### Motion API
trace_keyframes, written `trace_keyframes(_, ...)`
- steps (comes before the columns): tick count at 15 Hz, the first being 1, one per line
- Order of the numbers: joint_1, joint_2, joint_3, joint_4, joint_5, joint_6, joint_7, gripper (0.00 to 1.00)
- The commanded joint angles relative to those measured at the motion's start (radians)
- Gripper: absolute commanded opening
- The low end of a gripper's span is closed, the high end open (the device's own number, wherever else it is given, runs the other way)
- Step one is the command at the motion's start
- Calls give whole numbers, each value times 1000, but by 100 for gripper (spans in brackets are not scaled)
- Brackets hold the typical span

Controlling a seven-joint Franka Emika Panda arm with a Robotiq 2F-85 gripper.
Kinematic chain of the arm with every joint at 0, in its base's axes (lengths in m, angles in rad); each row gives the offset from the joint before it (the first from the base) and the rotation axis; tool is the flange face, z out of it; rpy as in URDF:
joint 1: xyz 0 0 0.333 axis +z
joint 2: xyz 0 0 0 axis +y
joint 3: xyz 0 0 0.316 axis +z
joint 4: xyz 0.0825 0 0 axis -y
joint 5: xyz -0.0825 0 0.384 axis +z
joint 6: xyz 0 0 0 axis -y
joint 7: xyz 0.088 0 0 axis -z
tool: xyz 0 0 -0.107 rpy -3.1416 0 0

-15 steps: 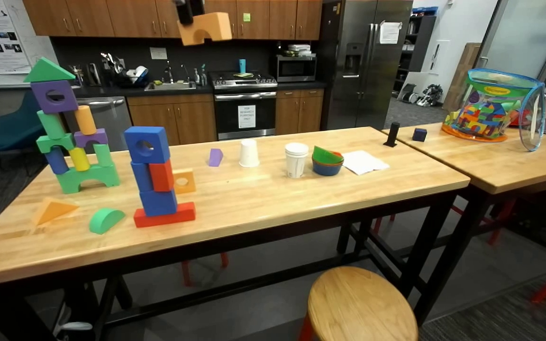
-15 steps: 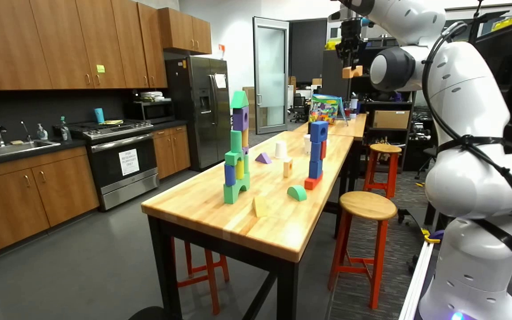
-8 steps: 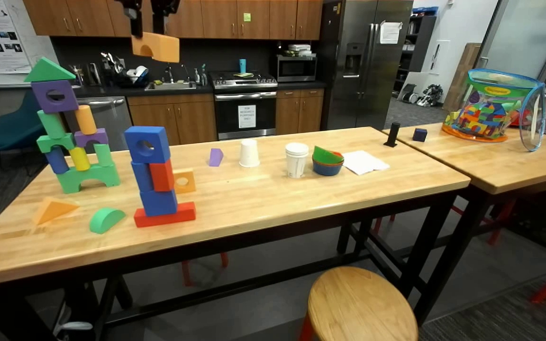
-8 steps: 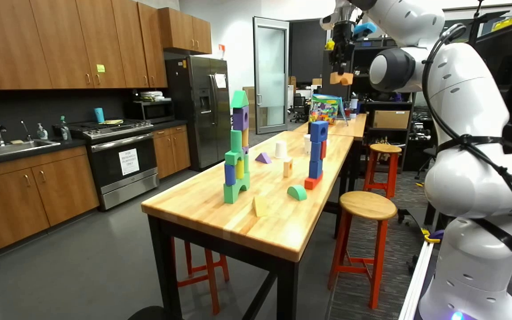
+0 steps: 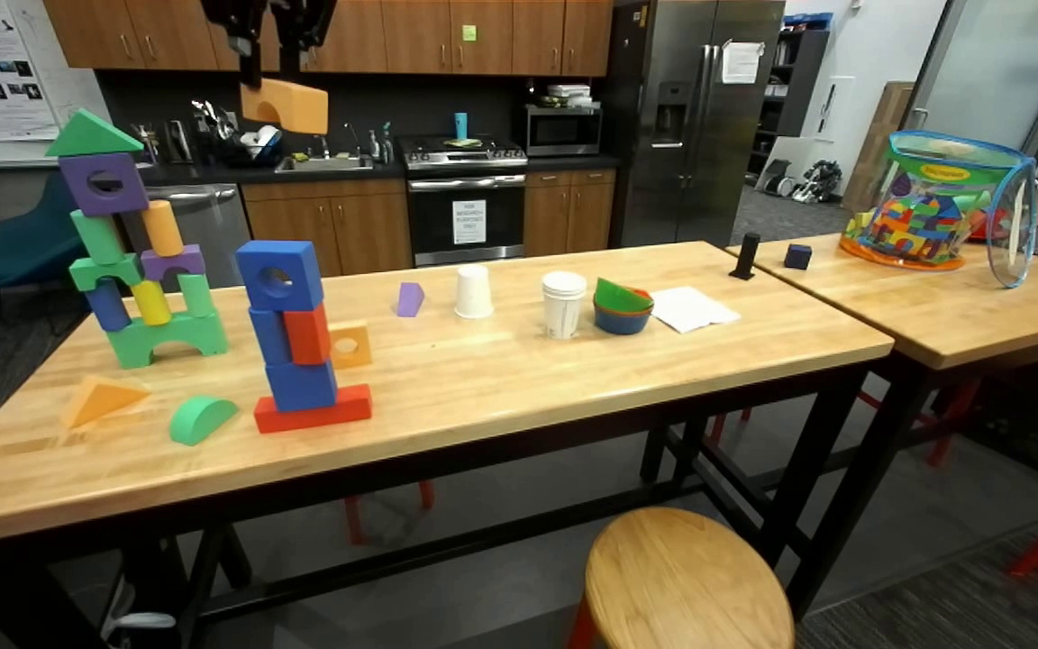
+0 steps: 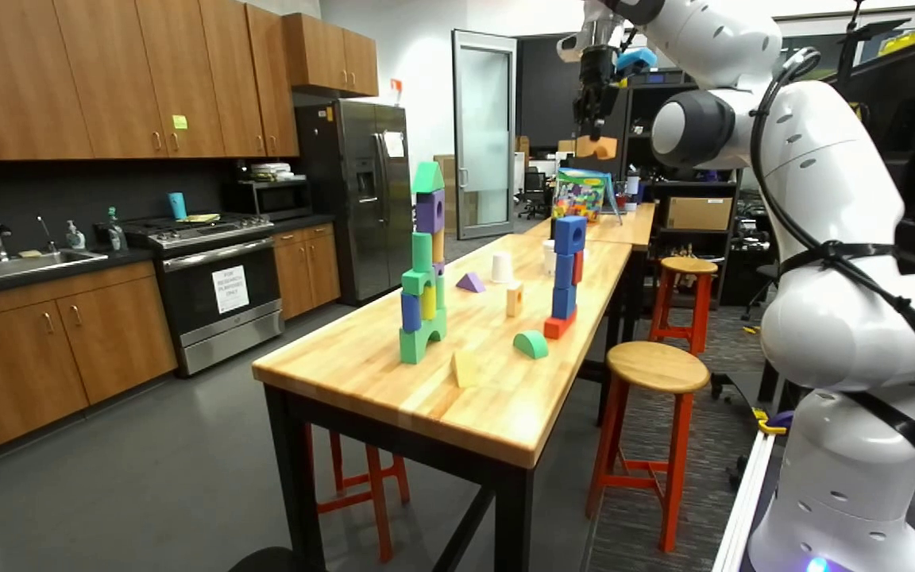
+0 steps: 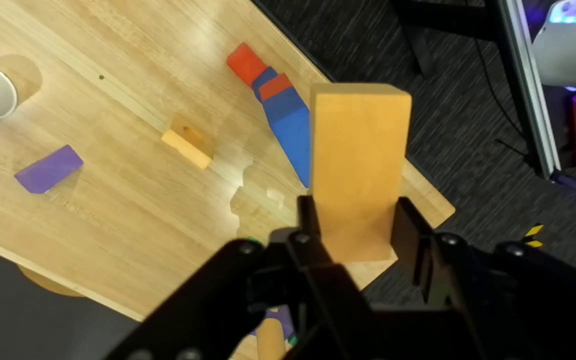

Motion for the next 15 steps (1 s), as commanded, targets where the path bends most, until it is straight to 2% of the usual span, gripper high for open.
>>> trace_keyframes(1, 68, 22, -15, 25, -89, -3, -81, 15)
trace_keyframes(4, 110, 29, -23, 21, -141, 7, -134, 15)
trace_keyframes(8, 126, 32, -18, 12, -133, 9, -147, 15)
trace_keyframes(9, 119, 34, -15, 7, -118, 2, -121, 40)
trace_keyframes(15, 120, 36, -15, 7, -118, 2, -128, 40)
